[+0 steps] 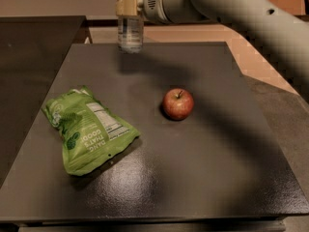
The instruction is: Place blue plastic bottle upright
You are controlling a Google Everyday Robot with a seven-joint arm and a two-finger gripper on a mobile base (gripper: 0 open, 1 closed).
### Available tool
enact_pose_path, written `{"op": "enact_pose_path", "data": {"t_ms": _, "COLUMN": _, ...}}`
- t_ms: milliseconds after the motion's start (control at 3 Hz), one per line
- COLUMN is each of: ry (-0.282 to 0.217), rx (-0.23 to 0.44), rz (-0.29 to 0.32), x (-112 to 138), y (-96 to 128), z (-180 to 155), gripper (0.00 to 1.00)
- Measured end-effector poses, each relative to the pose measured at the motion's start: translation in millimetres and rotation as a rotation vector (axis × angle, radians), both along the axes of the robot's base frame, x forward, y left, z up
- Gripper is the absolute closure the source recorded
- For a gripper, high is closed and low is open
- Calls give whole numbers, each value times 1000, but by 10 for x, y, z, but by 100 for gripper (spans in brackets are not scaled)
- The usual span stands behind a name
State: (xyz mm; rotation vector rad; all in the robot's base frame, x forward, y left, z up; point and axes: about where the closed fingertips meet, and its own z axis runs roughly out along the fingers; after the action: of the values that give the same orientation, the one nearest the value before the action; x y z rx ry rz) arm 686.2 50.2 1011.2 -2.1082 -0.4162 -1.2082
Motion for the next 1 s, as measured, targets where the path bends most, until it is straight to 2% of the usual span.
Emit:
{"op": "enact_pose_path", "data": {"t_ms": 333, "ry": -164, "rx": -95, "rz": 44, "x": -16, "y": 0, "z": 50, "gripper": 100}}
{"op": "enact_pose_path", "data": {"t_ms": 667, "ry": -259, "rx": -145, "rz": 48, "x": -3, "y": -50, "z": 29, "gripper": 100}}
{"op": "enact_pose_path", "data": {"t_ms": 1000, "ry": -268, "rx": -148, "rz": 50, "x": -1, "y": -47, "z": 39, "gripper": 100}}
